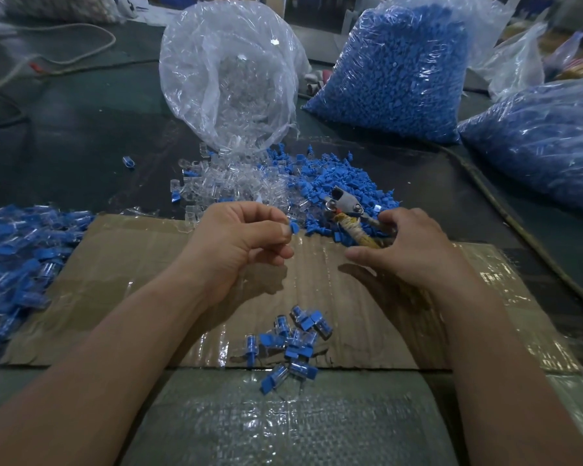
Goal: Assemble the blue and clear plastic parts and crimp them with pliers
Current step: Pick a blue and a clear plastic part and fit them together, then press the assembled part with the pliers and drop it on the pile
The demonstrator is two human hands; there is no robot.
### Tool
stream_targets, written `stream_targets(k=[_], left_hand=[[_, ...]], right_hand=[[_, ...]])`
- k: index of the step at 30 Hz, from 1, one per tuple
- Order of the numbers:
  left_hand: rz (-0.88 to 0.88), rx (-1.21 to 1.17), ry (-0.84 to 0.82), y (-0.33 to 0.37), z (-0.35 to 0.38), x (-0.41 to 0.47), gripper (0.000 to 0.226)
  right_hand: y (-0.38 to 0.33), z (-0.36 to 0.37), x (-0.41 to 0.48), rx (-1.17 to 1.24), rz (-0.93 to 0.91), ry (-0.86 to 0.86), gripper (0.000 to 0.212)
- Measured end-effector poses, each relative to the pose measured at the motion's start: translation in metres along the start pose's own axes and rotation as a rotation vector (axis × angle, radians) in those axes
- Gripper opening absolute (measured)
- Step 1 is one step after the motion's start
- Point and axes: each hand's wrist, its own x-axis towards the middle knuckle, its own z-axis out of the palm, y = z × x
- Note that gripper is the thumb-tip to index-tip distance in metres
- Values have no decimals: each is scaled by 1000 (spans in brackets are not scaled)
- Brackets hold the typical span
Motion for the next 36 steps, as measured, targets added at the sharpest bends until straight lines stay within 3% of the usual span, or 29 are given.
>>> stream_targets(k=[5,8,17,23,36], left_hand=[[1,-1,-9,0,-1,0,17],[-2,5,-21,-1,-2,0,15],[20,-51,51,-5,-2,0,15],[103,-35,141,-5,-3,2,12],[282,42,197,-3,-4,1,7]], right_hand=[[1,1,4,-92,56,-92,95],[1,1,4,-76,46,-78,76],[-4,0,0,14,-67,187,26],[-12,-1,-10,152,-213,377,31],[-35,17,-21,65,-463,178,37]])
